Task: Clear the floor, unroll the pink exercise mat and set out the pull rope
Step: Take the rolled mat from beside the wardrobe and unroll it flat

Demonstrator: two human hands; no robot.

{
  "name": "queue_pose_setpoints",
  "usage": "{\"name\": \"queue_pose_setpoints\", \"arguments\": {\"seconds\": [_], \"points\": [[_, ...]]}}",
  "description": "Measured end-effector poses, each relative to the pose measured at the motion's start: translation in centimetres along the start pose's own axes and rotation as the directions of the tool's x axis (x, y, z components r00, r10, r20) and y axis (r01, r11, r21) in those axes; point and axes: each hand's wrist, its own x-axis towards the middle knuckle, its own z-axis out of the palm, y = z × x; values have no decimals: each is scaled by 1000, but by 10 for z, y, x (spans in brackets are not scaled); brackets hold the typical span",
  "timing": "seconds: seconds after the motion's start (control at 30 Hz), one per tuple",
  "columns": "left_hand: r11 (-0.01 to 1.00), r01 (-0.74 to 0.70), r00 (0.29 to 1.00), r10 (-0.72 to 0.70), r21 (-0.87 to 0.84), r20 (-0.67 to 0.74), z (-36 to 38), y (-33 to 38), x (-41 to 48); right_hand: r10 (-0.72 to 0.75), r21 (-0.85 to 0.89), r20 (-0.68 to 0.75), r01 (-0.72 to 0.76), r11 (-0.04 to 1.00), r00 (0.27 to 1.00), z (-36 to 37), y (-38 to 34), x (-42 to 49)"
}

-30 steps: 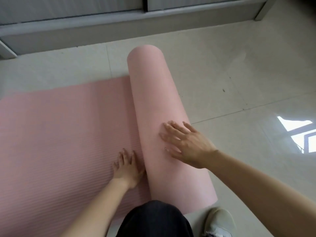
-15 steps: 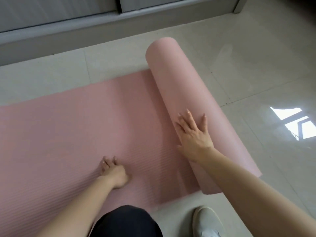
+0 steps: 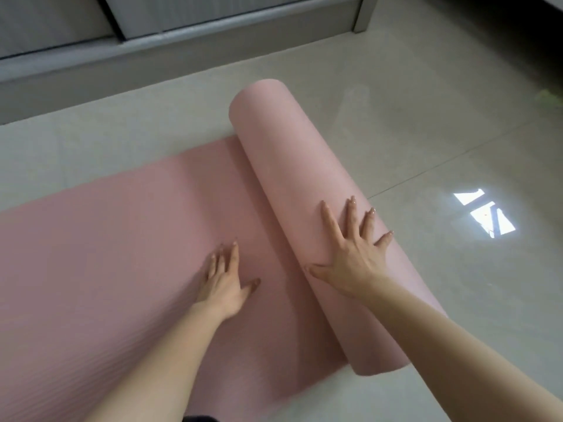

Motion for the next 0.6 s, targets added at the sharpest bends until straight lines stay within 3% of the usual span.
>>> {"name": "queue_pose_setpoints", "arguments": {"seconds": [0.07,0.2,0.27,0.37,0.47,0.53,0.6], "points": [[998,62,998,-62,32,-11,4,12,11,4,44,28,-5,999,1000,-4,24,9],[983,126,991,-131,131,28,9,21,17,36,311,125,-74,948,992,-31,66,27],[980,137,986,-149,148,77,1,24,18,40,382,32,-49,923,999,-46,73,34],[971,157,980,-176,179,95,-2,31,17,-149,223,-105,169,960,983,-55,64,44],[969,187,978,-200,165,66,5,37,18,-366,-79,83,372,925,927,-47,57,58],[966,211,974,-221,148,51,12,39,18,-355,-221,184,390,894,917,-42,66,65],[969,213,976,-218,128,24,17,38,19,-320,-249,174,356,901,931,-47,80,71]]}}
